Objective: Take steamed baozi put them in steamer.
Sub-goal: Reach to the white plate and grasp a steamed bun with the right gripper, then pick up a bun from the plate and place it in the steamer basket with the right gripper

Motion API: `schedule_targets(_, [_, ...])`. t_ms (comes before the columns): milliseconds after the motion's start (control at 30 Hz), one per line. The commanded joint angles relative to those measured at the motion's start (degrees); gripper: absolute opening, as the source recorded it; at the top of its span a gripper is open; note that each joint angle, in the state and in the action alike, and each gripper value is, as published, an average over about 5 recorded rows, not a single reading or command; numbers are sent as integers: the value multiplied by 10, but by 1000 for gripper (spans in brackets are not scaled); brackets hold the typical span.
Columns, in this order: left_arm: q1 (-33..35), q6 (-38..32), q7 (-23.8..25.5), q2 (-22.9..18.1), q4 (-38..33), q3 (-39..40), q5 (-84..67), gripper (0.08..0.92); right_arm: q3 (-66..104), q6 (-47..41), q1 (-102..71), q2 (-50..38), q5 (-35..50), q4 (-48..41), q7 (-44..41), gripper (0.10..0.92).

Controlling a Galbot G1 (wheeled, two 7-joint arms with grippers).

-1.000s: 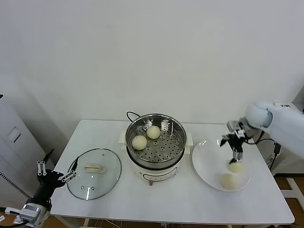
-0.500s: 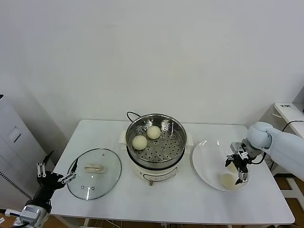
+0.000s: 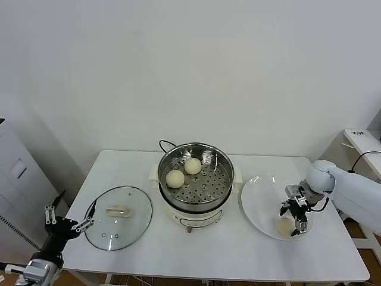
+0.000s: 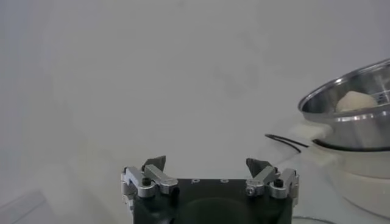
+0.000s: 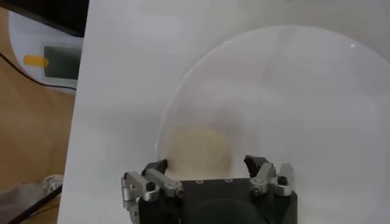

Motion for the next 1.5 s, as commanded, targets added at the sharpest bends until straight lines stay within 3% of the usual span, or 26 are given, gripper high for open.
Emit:
schedule_targets(33, [1,-1,0,0,-1,0,0,823,-7,1,6,1,-2,0,0,617])
schedule_targets(233, [-2,0,0,1,-2,-1,-1,823,-67,12,107,0,37,-3,-8,481])
schedule_targets(367, [-4,1,0,1,-3,-1,-2,823,-126,31,244,40,103,-33,-18,464])
schedule_targets(567, [-8,4,-1,2,-8,-1,-4,823,-210,78,439,167,232,-118,-34,466])
schedule_targets(667, [-11,5,-2,1,-9,-1,-5,823,-227,105,495,211,250,-106,-38,467])
schedule_targets(833, [-10,5,-2,-4,-10,-2,-6,823,-218,122,490,230,190,25,-31,466])
schedule_targets(1033, [-1,3,-1,-7,-14,-3,-6,823,-163,171,361,263,11,172,-3,459])
schedule_targets(1267, [2,4,-2,-5,-21,-6,-8,823,-130,267,248,312,-159,187,8,458])
schedule_targets(1500, [2,4,-2,-11,-20,-6,-8,823,-122,312,217,304,-198,198,-1,464])
